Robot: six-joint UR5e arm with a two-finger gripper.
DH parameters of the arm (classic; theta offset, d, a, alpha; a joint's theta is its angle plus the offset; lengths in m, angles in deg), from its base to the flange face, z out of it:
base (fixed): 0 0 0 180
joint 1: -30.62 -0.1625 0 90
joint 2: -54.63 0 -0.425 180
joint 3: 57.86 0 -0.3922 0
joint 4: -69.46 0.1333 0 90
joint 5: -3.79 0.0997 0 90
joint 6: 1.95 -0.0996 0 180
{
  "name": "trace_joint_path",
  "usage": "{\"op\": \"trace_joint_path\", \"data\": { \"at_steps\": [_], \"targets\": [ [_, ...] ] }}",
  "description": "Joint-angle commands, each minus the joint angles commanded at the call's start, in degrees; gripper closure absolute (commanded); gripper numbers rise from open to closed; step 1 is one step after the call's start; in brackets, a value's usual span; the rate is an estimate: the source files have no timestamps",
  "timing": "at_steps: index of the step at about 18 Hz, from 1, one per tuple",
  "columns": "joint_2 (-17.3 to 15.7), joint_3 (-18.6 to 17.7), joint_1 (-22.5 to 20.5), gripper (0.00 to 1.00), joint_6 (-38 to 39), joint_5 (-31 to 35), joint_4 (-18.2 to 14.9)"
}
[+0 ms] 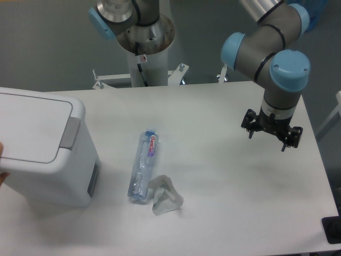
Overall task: Open the trash can
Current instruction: 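Move the gripper from its start pose toward the white trash bin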
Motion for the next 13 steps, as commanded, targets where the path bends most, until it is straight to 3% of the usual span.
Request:
{"op": "trace_joint_path", "data": {
  "at_steps": [9,13],
  "targets": [
    [-0.6,-0.8,0.0,0.0,0.9,-3.8,-0.2],
    [-0.9,-6.1,0.3,0.0,6.8,-7.3,9.4]
  ]
}}
